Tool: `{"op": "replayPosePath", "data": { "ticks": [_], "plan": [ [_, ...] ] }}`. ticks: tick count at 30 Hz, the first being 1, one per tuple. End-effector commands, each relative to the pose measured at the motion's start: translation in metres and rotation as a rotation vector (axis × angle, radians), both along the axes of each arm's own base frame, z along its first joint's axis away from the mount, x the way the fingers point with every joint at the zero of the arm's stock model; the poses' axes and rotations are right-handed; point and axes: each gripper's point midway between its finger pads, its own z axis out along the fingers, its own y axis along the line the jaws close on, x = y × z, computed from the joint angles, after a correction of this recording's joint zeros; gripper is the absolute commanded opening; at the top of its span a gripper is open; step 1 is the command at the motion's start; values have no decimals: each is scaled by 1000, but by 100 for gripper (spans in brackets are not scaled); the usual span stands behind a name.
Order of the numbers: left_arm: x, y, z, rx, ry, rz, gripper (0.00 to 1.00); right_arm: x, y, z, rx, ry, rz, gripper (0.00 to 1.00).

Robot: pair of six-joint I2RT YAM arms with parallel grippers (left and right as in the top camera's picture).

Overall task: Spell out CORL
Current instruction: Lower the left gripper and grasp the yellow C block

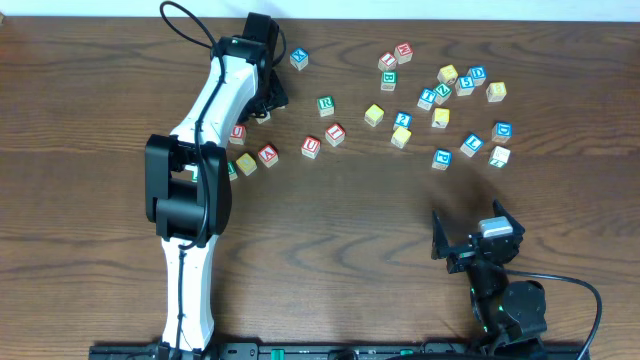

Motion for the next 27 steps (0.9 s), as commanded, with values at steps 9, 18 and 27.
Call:
{"op": "replayPosePath", "data": {
  "ticks": [9,18,27],
  "plan": [
    [-9,5,-19,22,25,1,61,0,-2,0,-12,-3,-6,99],
    [-4,4,-19,18,7,1,56,0,-2,0,-12,-2,-6,99],
    [1,5,-18,17,-21,38,51,0,-2,0,-12,-2,-6,99]
  ]
}}
